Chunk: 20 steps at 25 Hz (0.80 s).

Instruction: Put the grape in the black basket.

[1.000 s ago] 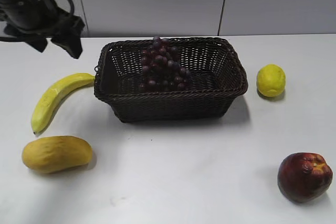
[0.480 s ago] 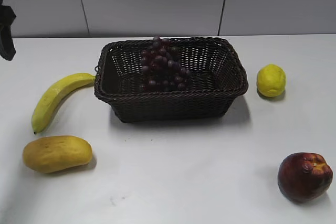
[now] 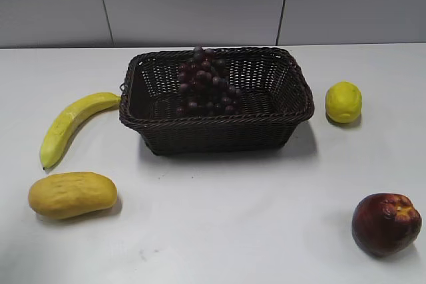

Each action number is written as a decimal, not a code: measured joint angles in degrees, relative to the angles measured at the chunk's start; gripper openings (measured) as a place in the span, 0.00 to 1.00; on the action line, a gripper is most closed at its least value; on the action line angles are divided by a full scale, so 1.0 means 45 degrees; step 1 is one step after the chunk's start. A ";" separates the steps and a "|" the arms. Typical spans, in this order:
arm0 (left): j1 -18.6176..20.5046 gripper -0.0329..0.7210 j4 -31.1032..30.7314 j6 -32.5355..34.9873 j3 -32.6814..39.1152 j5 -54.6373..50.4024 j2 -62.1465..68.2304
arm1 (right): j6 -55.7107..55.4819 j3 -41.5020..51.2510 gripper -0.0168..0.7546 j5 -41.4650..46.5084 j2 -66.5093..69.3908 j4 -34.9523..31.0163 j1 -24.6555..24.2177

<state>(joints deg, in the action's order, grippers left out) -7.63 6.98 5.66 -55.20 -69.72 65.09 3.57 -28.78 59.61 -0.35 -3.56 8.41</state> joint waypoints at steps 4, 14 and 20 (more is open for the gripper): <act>0.0000 0.83 -0.0040 0.0000 0.1901 0.0100 -0.2469 | 0.0000 0.0000 0.67 0.0000 0.0000 0.0000 0.0000; 0.0000 0.83 -0.0076 0.0000 0.4373 0.0227 -0.8127 | 0.0000 0.0000 0.67 0.0000 0.0000 0.0000 0.0000; 0.0000 0.83 -0.0076 0.0000 0.5373 0.0193 -1.1322 | 0.0000 0.0000 0.67 0.0000 0.0000 0.0000 0.0000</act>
<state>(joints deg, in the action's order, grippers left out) -7.63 6.63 5.66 -31.02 -68.86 14.15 3.57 -28.78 59.61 -0.35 -3.56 8.41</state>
